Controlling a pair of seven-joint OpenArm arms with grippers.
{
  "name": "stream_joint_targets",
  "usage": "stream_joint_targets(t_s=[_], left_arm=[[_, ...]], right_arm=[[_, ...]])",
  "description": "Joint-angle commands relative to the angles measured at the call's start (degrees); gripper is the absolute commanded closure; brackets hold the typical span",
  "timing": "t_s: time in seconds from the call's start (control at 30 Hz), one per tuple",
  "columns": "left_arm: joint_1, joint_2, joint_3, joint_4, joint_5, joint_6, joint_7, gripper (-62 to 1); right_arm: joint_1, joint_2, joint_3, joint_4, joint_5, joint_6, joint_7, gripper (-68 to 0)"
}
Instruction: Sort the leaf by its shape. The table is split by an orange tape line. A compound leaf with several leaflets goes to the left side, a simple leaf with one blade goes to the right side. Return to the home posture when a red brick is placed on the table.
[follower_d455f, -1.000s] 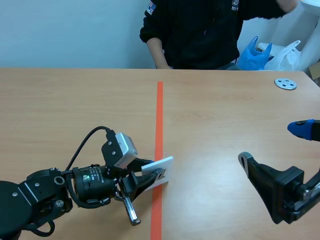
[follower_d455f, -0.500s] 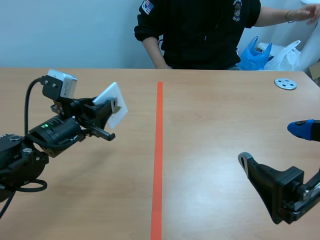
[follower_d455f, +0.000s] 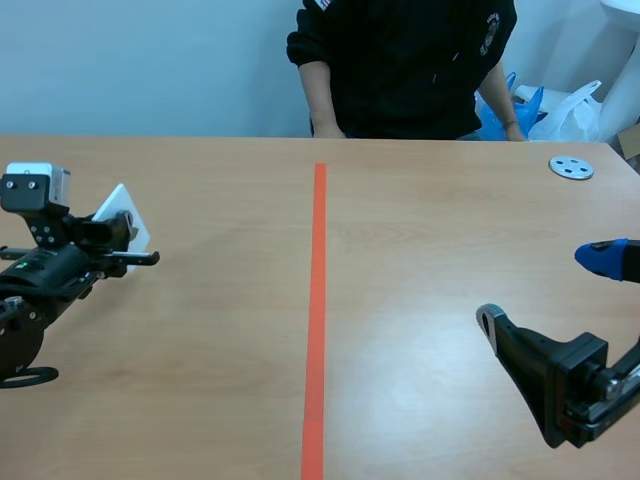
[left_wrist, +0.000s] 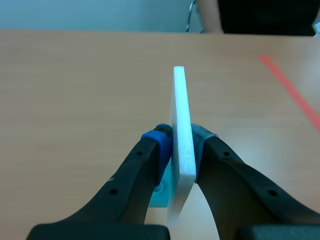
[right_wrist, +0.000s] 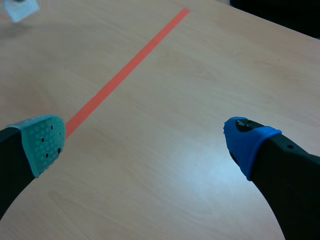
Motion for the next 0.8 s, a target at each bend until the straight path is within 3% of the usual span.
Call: stream_joint_targets(t_s=[0.0, 0.33, 0.6, 0.77], left_arm=[[-1.44, -0.20, -0.76, -0.48, -1.07, -0.02, -1.57, -5.3], [-1.90, -0.20, -1.18, -4.59, -2.49, -0.02, -4.55, -6.0], [-1.90, -0.20, -1.18, -4.59, -2.47, 0.09, -4.55, -18.5], [-1.90, -0.24, -1.18, -4.57, -2.47, 0.09, -6.78, -30.3]], right_arm=[[0.79, 0.28, 0.68, 0.04, 0.57, -0.24, 0.83, -67.9], [0.79, 0.28, 0.68, 0.04, 0.57, -0.22, 0.83, -67.9], [0.79, 0.28, 0.68, 0.04, 0.57, -0.22, 0.83, -67.9], [0.79, 0.28, 0.68, 0.04, 0.57, -0.22, 0.83, -67.9]])
